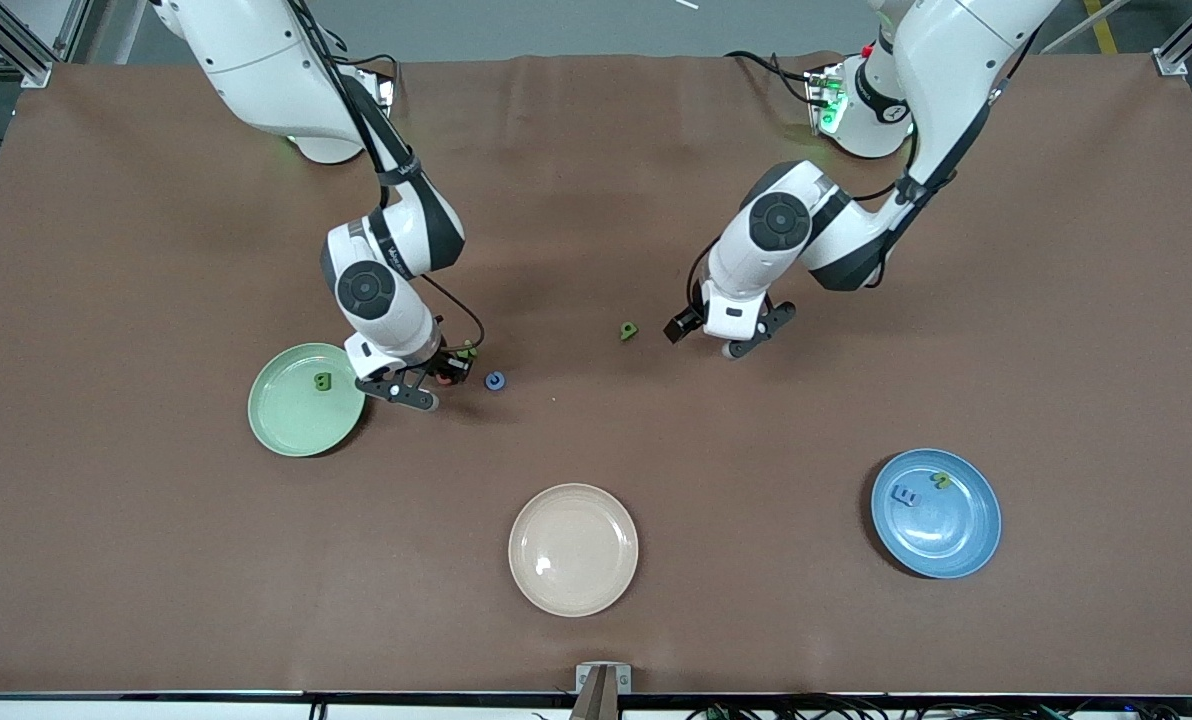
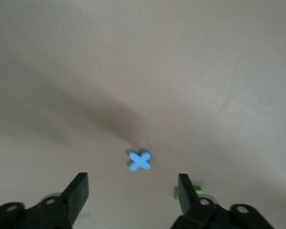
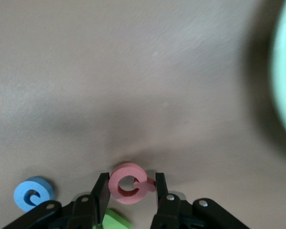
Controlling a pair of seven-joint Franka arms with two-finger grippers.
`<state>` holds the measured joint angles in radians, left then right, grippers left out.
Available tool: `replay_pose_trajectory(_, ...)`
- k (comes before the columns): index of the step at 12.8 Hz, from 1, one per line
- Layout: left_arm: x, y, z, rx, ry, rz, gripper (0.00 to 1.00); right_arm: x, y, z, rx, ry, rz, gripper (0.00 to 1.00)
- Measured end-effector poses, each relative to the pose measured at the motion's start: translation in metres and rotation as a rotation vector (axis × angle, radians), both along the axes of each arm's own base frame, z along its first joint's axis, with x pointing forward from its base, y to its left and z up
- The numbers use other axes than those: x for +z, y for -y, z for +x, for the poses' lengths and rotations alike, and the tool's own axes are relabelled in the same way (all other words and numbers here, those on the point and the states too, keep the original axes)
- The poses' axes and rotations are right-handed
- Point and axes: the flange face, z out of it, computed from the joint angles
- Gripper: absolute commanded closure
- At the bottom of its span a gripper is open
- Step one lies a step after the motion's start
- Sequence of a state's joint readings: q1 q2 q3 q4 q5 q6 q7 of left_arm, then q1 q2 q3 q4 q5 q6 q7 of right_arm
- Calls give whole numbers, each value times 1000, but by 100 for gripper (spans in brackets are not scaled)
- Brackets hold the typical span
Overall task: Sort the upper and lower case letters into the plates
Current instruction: 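Grasp the blue + with the left gripper while the right gripper places Q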
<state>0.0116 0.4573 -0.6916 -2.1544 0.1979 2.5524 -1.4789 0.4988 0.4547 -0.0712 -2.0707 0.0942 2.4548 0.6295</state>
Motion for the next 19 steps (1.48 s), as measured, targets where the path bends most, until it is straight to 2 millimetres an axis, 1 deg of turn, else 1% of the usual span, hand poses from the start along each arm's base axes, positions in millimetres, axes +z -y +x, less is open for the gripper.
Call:
replay_pose_trajectory(1, -2, 6, -5, 14, -7, 0, 27, 20, 20, 13, 26, -30, 0, 100)
replay_pose_trajectory(2, -5, 11, -8, 21, -9, 3, 30, 41, 47, 28, 57, -41, 10, 100)
replay_pose_trajectory(3, -9, 15, -10, 24, -3, 15, 33, 58, 80, 39, 93, -40, 24, 100)
replay_pose_trajectory(4, -15, 19, -12, 29, 3, 33, 35, 66, 114, 47, 126, -38, 35, 100)
replay_pose_trajectory(6, -29, 25, -13, 47, 21, 67, 37, 63, 175, 55, 179, -41, 51, 100)
replay_pose_trajectory(7, -35, 28, -13, 54, 27, 77, 38, 58, 198, 56, 195, -41, 55, 100)
replay_pose_trajectory(8, -41, 31, -12, 60, 30, 83, 38, 51, 216, 56, 206, -43, 59, 99)
replay_pose_trajectory(9, -47, 32, -10, 63, 35, 88, 38, 42, 228, 56, 216, -44, 60, 99)
replay_pose_trajectory(10, -52, 33, -10, 66, 39, 95, 39, 32, 235, 55, 222, -43, 59, 98)
replay_pose_trajectory(11, -58, 33, -11, 68, 38, 100, 41, 21, 238, 54, 224, -44, 57, 95)
replay_pose_trajectory(12, -62, 34, -11, 72, 36, 104, 43, 9, 239, 53, 228, -52, 56, 88)
replay_pose_trajectory(13, -63, 33, -11, 76, 34, 105, 47, -2, 239, 51, 229, -62, 55, 69)
replay_pose_trajectory(14, -64, 33, -11, 78, 35, 105, 53, -10, 238, 49, 230, -73, 55, 32)
replay_pose_trajectory(15, -63, 33, -10, 78, 36, 105, 59, -16, 239, 47, 230, -81, 55, 0)
replay_pose_trajectory(17, -62, 33, -9, 80, 38, 104, 72, -17, 239, 46, 230, -82, 55, 0)
replay_pose_trajectory(19, -62, 33, -9, 85, 37, 105, 96, -13, 233, 47, 228, -83, 59, 0)
